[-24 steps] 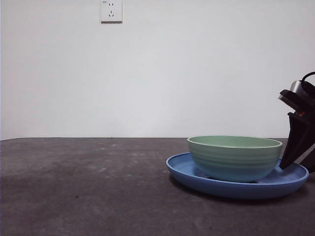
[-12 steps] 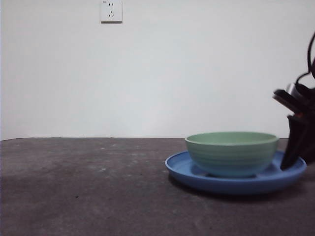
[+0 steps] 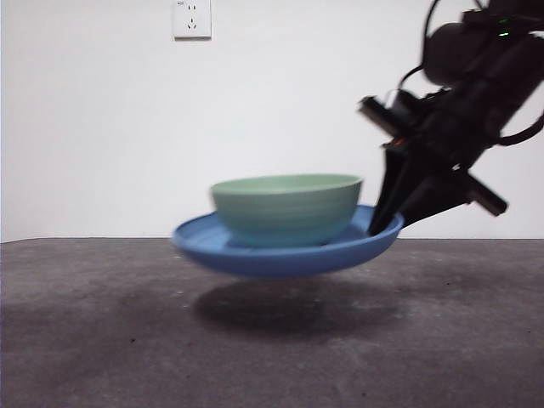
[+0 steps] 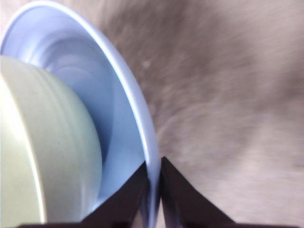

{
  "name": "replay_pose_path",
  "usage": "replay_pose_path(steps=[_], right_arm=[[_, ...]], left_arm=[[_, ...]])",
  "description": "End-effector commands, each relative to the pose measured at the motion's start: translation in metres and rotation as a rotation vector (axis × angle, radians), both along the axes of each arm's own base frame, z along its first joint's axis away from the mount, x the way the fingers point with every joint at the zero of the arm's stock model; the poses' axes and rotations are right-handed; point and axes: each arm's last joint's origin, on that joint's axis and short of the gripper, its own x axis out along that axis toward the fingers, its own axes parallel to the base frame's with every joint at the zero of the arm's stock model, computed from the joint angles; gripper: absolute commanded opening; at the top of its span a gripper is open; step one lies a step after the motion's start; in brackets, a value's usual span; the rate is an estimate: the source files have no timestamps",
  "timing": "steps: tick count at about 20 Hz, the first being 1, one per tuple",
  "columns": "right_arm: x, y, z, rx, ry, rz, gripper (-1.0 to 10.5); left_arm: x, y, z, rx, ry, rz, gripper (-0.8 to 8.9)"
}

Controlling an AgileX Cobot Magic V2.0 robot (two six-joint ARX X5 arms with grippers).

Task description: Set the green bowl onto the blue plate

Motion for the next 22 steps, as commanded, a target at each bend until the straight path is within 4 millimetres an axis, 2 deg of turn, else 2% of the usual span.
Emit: replay_pose_path(steps=[1,4,8,13,17,18,20,22], right_arm=[[0.003,0.020,-0.010,-0.001,0.026,0.016,0.1],[0.006,0.037,-0.030,-0.001,0.058,0.041,0.1],[0.010,0.037,-0.044,-0.021,0.087,0.026,0.1],[0.010,0.034,-0.045,-0.045,0.099,0.003,0.2],[0.010,0.034,-0.045,-0.050,0.105,0.003,2.4],[0.010,0.034,-0.044,-0.051,0.104,0.003,2.5],[0.014,0.031,-0.037,-0.057,0.109,-0.001,2.5],[0.019,0.025,-0.021,-0.093,0.086,-0.011,2.5]], left_arm=[[0.000,0.000,0.005,-0.015,-0.015,0.001,6.26],[0.000,0.000,0.005,-0.015,-0.015,0.001,6.26],[0.000,0.000,0.005,-0.015,-0.015,0.002,6.26],[0.000,0.000,0.005,-0.015,-0.014,0.002,6.26],[0.000,-0.001,0.005,-0.018,-0.019,0.002,6.26],[0.000,-0.001,0.005,-0.020,-0.021,0.002,6.26],[0.001,-0.001,0.006,-0.021,-0.023,0.001,6.26],[0.000,-0.001,0.006,-0.022,-0.024,0.000,6.26]])
